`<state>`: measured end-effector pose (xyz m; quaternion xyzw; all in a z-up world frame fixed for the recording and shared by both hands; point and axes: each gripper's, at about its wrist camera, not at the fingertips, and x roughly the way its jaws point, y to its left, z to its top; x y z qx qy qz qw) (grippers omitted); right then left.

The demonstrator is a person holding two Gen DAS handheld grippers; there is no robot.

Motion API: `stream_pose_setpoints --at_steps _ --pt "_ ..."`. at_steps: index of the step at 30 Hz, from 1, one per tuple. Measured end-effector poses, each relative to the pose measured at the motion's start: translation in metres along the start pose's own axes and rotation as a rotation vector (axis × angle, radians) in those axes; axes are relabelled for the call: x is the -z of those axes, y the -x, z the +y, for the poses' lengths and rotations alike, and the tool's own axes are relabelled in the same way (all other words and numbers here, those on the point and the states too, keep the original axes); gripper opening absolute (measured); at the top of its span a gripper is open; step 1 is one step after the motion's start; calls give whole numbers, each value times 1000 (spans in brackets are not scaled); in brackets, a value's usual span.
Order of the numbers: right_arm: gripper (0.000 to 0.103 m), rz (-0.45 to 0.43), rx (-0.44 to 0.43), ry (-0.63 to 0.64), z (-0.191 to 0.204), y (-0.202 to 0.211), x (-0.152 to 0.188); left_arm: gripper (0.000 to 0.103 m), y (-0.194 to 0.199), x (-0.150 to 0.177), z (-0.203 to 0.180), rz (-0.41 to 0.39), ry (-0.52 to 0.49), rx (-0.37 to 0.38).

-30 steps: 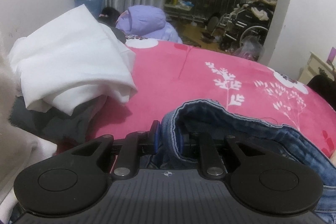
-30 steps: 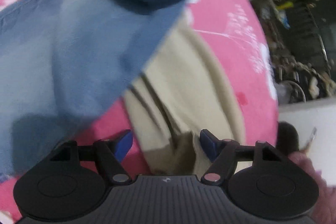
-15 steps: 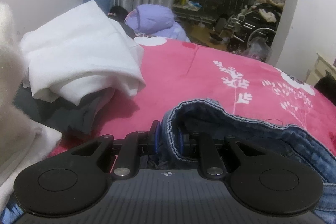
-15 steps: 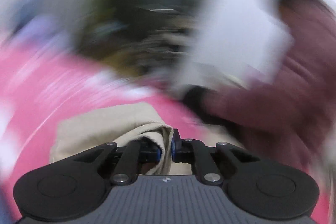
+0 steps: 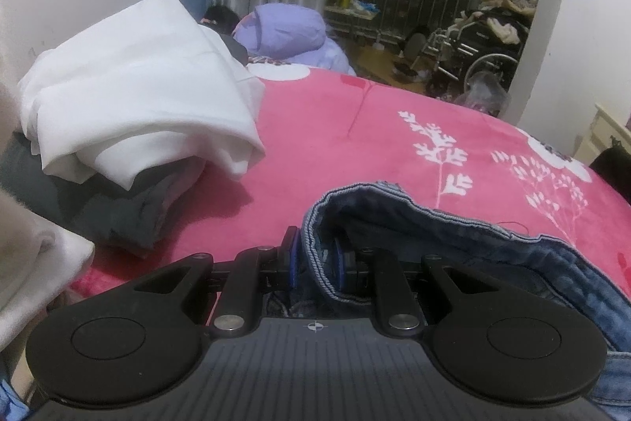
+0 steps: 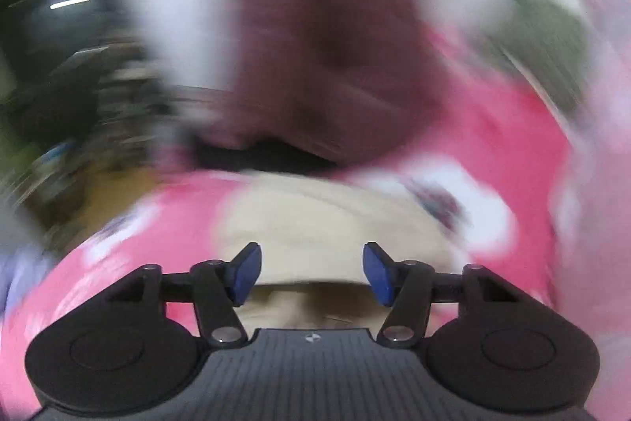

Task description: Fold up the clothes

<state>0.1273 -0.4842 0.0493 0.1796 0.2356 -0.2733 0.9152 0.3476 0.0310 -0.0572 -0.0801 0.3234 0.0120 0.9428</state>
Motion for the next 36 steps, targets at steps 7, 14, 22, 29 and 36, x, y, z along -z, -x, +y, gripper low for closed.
stream_pose_setpoints --at_steps 7,14,22,29,36 --pt "74 240 -671 498 167 -17 79 17 10 2 1 -10 -12 -3" --pt "27 679 -654 58 183 -125 107 12 17 3 0 -37 -34 -4" --pt "8 176 -668 434 205 -51 62 8 44 -23 -13 -163 -36 27" --pt "12 20 -476 411 272 -143 -21 29 -44 -83 -42 60 46 56" --pt "50 157 -305 165 227 -210 12 56 -72 -38 -16 102 217 30"
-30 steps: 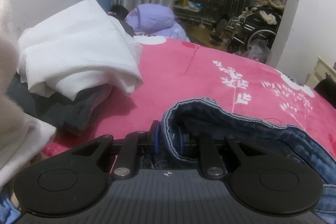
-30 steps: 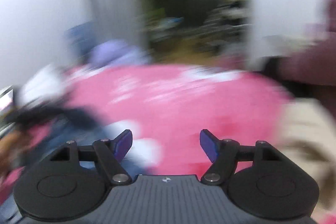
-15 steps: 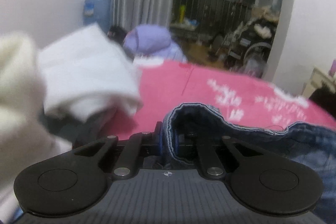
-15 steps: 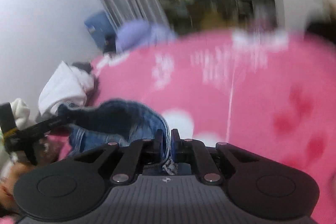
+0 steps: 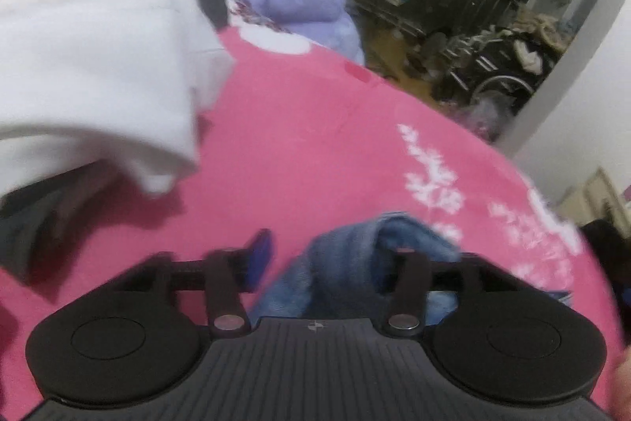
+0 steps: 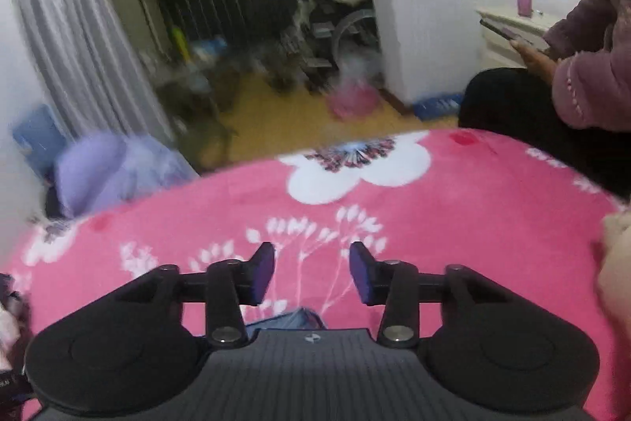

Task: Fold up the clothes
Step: 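Lay the jeans flat on the bed and open both grippers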

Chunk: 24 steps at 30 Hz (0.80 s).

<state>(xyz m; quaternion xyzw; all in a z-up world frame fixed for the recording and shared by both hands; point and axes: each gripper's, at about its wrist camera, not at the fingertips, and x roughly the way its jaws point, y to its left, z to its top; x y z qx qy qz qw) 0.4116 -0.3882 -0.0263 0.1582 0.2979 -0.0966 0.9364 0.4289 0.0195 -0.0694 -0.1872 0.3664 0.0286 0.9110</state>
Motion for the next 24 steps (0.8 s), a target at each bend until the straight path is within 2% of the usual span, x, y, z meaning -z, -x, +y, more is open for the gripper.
stream_pose_setpoints --at_steps 3,6,10,13,15,16,19,22,24 --pt "50 -26 -25 43 -14 6 21 56 8 1 0 -25 -49 5" --pt "50 -25 -97 81 -31 28 39 55 29 0 -6 -42 -102 37" --pt "42 70 -240 171 -36 61 65 56 74 11 -20 -100 -273 62" --pt "37 137 -266 241 -31 78 92 57 101 32 -19 -143 -384 82" --pt "27 181 -278 287 -27 87 109 56 116 41 -20 -108 -428 74" --pt "26 198 -287 294 -28 95 114 55 125 42 -19 -85 -453 84" --pt "22 199 -311 290 -34 136 105 55 167 33 -19 -95 -530 47" --pt "22 142 -321 305 -40 197 69 55 221 8 -19 -150 -589 1" --pt "22 81 -310 337 -44 239 46 55 261 -15 -17 -186 -578 -71"
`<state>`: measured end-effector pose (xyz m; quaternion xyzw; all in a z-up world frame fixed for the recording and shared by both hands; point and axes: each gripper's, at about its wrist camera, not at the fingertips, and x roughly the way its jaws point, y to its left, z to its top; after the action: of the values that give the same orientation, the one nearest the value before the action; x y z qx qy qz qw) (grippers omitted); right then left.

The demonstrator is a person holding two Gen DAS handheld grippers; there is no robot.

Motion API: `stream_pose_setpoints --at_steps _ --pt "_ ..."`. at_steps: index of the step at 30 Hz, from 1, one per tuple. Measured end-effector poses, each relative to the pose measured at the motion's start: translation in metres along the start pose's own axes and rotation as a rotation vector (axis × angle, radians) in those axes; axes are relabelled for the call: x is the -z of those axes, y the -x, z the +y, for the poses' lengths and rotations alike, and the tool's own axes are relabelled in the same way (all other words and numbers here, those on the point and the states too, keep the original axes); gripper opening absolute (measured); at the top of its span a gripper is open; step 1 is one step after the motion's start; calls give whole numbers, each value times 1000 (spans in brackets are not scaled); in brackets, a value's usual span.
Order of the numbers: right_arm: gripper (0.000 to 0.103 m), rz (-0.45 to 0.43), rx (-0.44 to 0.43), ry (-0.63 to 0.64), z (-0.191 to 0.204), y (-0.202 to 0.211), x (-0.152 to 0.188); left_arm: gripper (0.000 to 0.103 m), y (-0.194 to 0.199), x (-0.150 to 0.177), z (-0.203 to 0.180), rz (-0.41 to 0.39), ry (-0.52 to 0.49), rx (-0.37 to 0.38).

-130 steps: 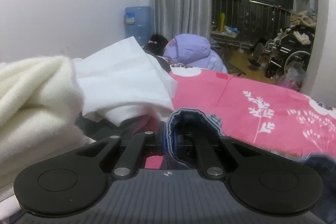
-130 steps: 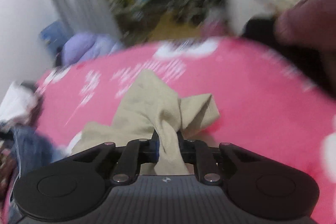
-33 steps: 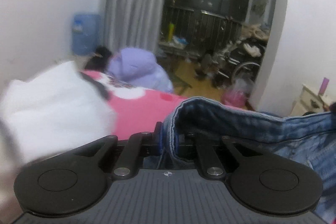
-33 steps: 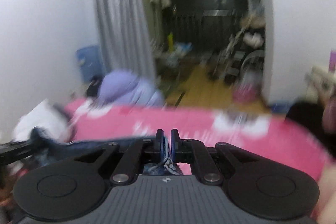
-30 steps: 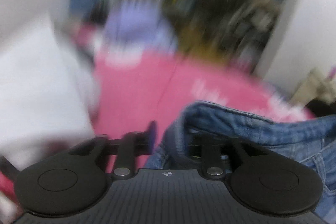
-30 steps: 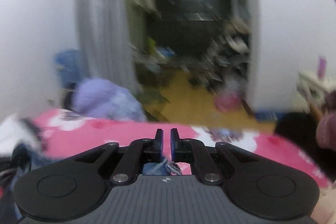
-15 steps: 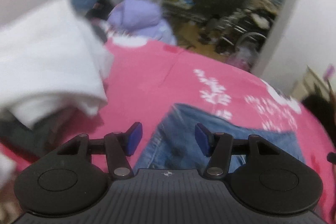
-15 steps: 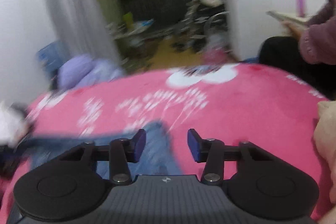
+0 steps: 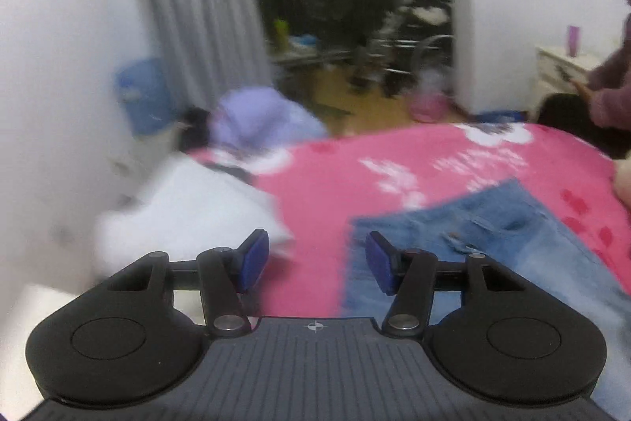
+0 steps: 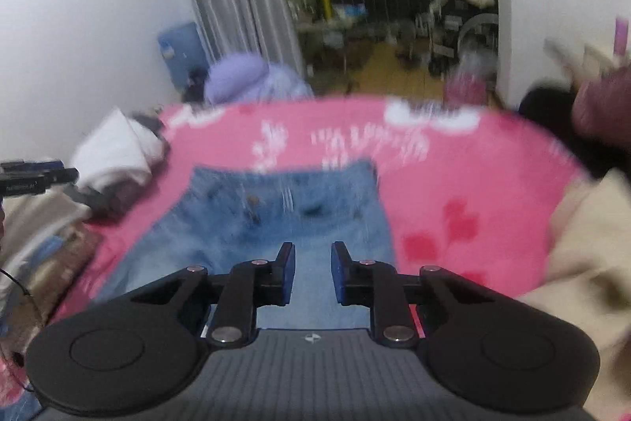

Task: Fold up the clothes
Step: 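Lay the jeans flat on the bed and open both grippers, then grasp the jeans waistband beside the button with both grippers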

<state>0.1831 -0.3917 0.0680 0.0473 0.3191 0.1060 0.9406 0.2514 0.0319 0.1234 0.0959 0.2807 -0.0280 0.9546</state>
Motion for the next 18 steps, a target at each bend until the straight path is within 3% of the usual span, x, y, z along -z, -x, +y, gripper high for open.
stream_pose_setpoints --at_steps 5,7,9,11,13,18 --pt "22 -230 89 36 -3 98 -46 56 74 -65 56 -43 146 -154" --pt "22 -301 132 20 -7 117 -61 56 72 -75 61 -26 191 -149" --pt "22 -302 117 -72 -15 118 -66 56 50 -68 52 -4 250 -82" --pt "22 -224 75 -216 -21 97 -58 56 8 -47 30 43 284 32" --pt "22 -94 45 -300 -15 62 -47 56 -38 -24 5 111 307 130" --pt "23 217 -44 -468 -1 -49 -30 55 -154 13 -57 376 338 268"
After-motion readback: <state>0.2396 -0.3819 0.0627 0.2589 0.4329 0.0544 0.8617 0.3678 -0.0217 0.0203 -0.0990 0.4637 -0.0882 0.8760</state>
